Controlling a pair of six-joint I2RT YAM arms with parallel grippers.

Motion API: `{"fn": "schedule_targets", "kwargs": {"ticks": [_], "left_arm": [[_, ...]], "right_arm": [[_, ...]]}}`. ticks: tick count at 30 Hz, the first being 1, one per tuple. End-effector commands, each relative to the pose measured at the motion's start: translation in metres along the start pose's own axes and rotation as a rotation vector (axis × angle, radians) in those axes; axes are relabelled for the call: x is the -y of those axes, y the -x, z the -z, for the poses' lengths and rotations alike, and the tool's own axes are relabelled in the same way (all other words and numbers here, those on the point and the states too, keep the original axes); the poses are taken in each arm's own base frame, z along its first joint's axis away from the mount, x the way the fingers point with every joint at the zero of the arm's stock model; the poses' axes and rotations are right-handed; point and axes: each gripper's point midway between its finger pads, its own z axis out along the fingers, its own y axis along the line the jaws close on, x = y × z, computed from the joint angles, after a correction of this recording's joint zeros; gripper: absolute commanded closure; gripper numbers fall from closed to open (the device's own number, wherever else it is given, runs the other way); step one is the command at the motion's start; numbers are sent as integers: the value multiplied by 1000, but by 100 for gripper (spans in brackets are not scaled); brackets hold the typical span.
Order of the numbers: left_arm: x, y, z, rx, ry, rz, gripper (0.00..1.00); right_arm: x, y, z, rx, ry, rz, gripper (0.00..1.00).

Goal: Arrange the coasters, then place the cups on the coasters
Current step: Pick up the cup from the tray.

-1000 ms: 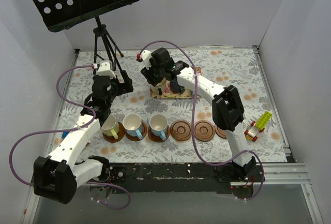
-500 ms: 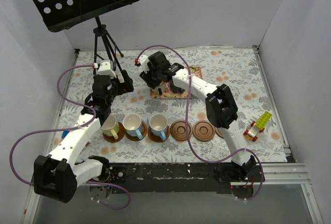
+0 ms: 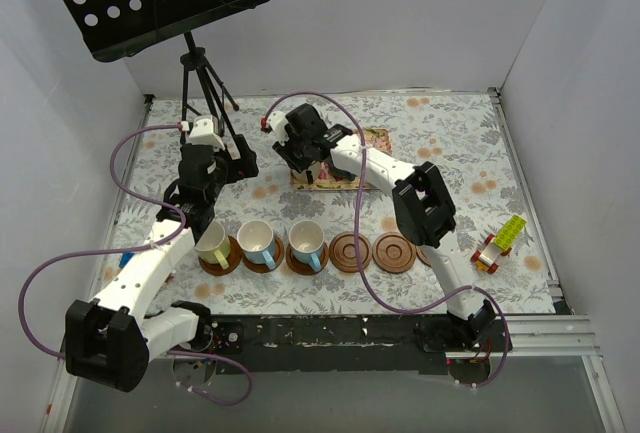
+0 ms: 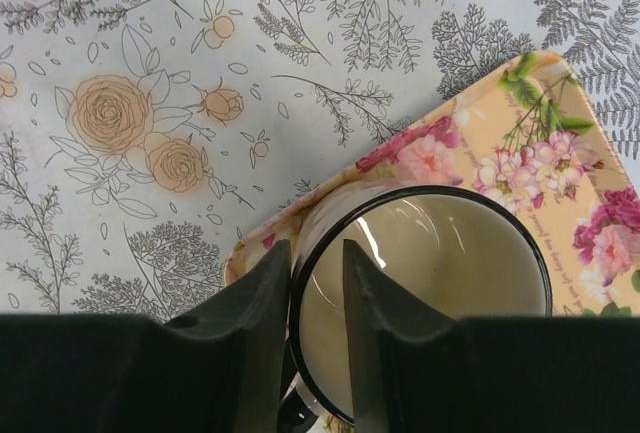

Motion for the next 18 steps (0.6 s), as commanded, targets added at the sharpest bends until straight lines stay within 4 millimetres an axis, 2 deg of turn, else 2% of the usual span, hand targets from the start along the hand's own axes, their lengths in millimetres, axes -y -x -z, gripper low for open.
{"fn": "schedule_targets", "kwargs": {"ticks": [1, 4, 11, 14, 18], "left_arm": [[2, 19, 2, 42, 1, -4, 2], [3, 19, 1, 36, -2, -3, 2], [5, 20, 3, 40, -13, -1, 2], [6, 23, 4, 47, -15, 2, 2], [6, 23, 5, 50, -16, 2, 2]], "right_arm": [[8, 6, -3, 17, -17, 9, 71], [9, 10, -1, 24, -26, 5, 81], [16, 17, 7, 28, -54, 20, 91], [17, 17, 10, 22, -59, 22, 99], [18, 24, 16, 42, -66, 27, 99]]}}
